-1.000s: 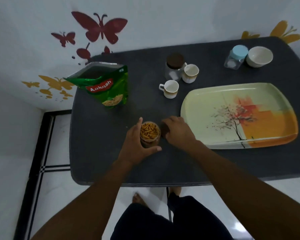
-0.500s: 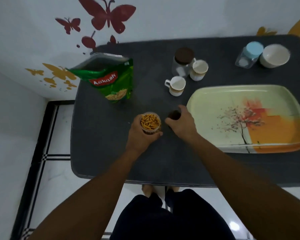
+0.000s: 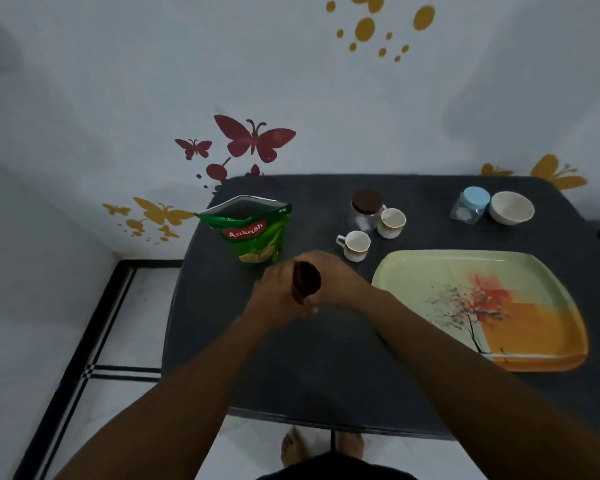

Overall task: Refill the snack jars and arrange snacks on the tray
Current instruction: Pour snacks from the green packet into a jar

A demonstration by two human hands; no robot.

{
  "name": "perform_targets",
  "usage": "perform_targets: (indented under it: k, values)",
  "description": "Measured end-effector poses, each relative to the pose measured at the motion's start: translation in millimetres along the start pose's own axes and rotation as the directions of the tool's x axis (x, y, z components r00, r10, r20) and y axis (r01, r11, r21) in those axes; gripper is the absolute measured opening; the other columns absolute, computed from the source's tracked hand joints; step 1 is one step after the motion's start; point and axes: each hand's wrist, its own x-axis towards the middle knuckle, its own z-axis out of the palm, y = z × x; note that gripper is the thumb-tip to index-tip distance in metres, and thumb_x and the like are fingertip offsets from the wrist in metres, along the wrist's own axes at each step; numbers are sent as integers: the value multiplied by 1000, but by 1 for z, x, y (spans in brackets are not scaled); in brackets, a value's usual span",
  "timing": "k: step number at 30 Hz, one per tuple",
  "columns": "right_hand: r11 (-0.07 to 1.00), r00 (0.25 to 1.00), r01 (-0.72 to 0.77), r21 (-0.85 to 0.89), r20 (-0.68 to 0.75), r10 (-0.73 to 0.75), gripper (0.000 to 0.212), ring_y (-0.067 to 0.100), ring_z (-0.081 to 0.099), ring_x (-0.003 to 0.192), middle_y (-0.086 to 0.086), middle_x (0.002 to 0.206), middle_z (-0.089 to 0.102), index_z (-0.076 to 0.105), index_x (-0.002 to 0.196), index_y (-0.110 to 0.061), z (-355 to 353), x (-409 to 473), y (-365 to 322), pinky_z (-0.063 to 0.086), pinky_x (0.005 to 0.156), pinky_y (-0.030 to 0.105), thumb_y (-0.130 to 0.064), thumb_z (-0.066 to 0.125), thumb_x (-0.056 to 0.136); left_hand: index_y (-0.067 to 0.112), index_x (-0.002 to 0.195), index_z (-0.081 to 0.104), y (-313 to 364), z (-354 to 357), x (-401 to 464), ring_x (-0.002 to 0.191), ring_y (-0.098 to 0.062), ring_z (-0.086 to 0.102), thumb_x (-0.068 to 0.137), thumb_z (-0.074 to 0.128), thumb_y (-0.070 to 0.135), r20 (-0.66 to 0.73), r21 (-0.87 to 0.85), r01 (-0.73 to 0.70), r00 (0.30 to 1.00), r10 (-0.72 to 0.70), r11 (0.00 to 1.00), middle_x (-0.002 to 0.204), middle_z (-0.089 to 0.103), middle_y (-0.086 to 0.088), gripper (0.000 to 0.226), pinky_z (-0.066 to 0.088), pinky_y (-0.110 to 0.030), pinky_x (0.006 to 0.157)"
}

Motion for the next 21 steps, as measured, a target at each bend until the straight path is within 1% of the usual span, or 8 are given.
perform_targets:
  k: [3, 7, 9, 13, 15, 18, 19, 21]
  values:
    - [999, 999, -36, 4, -4, 36, 62, 18, 62, 108, -3, 115, 66, 64, 119, -24, 3, -3, -6, 51, 90, 33, -40, 89, 64, 27, 147, 39, -4, -6, -3, 135, -25, 44, 55, 90, 54, 29, 49, -22, 999, 20, 999, 147, 47, 0, 109, 47, -49, 104]
    - [924, 927, -367, 109, 123, 354, 59, 18, 70, 62, 11, 97, 70, 61, 104, -12, 2, -9, -8, 54, 50, 24, -69, 59, 88, 24, 155, 33, -12, -7, -10, 142, -25, 37, 60, 90, 55, 25, 106, -43, 999, 40, 993, 156, 42, 0, 115, 42, -52, 111]
    - [923, 917, -376, 84, 173, 358, 69, 24, 72, 71, 15, 105, 68, 58, 114, -10, 1, -11, -9, 61, 66, 35, -73, 58, 86, 23, 156, 32, -14, -8, -12, 143, -25, 37, 60, 91, 55, 20, 108, -36, 999, 34, 993, 157, 41, -1, 117, 41, -52, 111]
    - [991, 994, -87, 104, 68, 81, 81, 28, 44, 138, 12, 150, 44, 37, 152, -15, 3, -13, -19, 41, 110, 37, -46, 75, 87, 28, 150, 36, -8, -11, -10, 137, -25, 42, 58, 91, 54, -7, 85, -37, 999, 38, 996, 149, 47, 1, 110, 44, -50, 107]
    - [988, 989, -133, 77, 78, 127, 64, 29, 60, 121, 12, 131, 57, 48, 138, -14, 2, -11, -21, 52, 93, 36, -50, 69, 90, 29, 150, 36, -7, -13, -9, 137, -25, 41, 58, 90, 54, 8, 116, -46, 999, 45, 992, 149, 47, 2, 110, 43, -51, 108]
    - [870, 860, -479, 115, 259, 439, 74, 26, 75, 64, 14, 105, 59, 51, 119, -9, -6, -12, -23, 55, 54, 30, -76, 50, 88, 26, 154, 32, -11, -13, -10, 140, -25, 37, 60, 89, 56, 42, 171, -77, 997, 71, 982, 153, 43, 0, 114, 40, -54, 111]
    - [870, 855, -484, 95, 261, 448, 77, 27, 75, 65, 16, 107, 60, 53, 118, -8, -7, -12, -20, 55, 56, 31, -78, 49, 87, 25, 155, 32, -12, -12, -10, 141, -26, 38, 60, 89, 56, 27, 167, -80, 997, 76, 983, 154, 43, -1, 115, 40, -53, 111]
    - [948, 946, -312, 56, 110, 305, 70, 28, 71, 98, 15, 123, 59, 54, 127, -9, -5, -11, -15, 55, 81, 37, -66, 61, 88, 23, 154, 32, -11, -13, -8, 139, -27, 40, 59, 90, 56, 0, 154, -71, 997, 72, 986, 152, 44, -3, 116, 41, -50, 110]
